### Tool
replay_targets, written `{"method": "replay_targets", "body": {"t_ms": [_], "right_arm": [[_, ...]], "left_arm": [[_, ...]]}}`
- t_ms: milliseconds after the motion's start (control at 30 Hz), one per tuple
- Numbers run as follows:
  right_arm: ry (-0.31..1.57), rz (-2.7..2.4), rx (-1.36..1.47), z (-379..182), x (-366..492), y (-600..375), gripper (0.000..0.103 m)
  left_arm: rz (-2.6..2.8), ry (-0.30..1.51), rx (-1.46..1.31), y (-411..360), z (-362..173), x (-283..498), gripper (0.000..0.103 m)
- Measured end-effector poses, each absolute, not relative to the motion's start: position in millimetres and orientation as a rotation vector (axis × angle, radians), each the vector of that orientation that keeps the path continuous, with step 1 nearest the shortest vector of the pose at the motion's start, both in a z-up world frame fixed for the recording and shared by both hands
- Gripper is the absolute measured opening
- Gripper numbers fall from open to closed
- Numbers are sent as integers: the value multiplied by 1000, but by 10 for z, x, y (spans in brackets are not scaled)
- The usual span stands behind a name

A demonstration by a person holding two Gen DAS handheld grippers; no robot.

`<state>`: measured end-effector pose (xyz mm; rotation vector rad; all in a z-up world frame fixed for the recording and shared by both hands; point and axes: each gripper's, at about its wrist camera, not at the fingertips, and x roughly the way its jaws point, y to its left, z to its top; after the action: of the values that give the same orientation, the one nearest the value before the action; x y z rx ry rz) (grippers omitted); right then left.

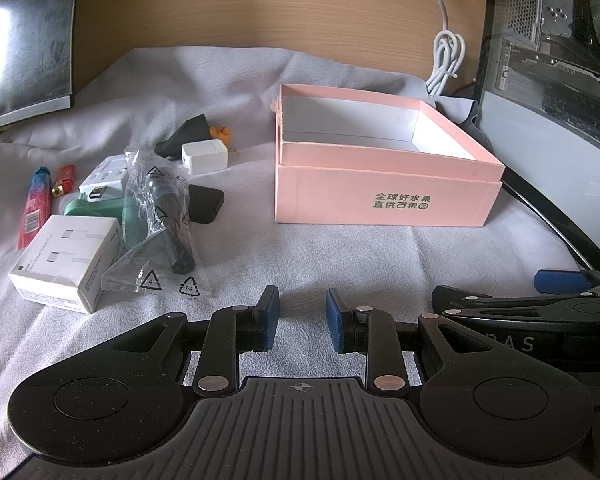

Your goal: Organize rigid objects

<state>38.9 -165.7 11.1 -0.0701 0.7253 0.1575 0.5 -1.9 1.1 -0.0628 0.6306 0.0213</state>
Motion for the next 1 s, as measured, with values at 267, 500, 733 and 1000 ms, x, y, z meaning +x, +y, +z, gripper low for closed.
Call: {"method": "replay_targets", "body": {"t_ms": [267, 500, 733, 1000], "right_arm": [[725, 157, -70, 108, 387, -1657, 103], [725, 157, -70, 107, 387, -1656, 103], [725, 157, -70, 109, 387, -1655, 103], [725, 157, -70, 110, 387, -1653, 103]], "left_arm": [[23, 631, -59, -26, 14, 4, 29], [23, 631, -56, -23, 8, -4, 29], [24, 631, -55, -23, 8, -3, 29], [24, 631, -54, -23, 8, -3, 29]]}}
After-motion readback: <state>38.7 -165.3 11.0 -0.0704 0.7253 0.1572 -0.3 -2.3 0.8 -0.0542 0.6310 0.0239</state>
